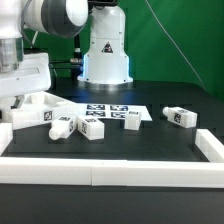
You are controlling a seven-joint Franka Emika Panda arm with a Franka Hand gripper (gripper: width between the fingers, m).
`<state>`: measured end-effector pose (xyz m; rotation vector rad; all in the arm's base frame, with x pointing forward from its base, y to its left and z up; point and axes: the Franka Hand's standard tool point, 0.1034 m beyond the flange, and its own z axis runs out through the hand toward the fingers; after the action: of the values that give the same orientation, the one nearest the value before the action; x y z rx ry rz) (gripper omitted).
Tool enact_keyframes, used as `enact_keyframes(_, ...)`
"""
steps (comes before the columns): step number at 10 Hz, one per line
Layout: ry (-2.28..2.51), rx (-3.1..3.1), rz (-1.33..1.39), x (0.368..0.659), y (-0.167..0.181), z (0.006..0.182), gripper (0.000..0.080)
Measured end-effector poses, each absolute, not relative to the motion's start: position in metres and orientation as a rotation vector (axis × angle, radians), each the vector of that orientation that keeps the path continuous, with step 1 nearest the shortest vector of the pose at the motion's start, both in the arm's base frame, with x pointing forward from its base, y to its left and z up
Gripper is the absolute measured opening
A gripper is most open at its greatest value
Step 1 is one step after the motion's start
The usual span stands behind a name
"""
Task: Assemble one leg
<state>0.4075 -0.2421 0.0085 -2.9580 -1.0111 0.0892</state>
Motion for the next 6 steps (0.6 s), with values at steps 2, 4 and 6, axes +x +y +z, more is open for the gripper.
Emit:
enact_keyframes(2,-1.011,-2.958,0.089,0.407,-0.242,0.008,0.0102)
enact_keyframes(4,-0.962,-2.974,0.089,0.409,-0.234,0.010,0.0053)
enact_keyframes(6,-0.833,-2.979,0.108,0.417,-0.204,0.034,0.0053)
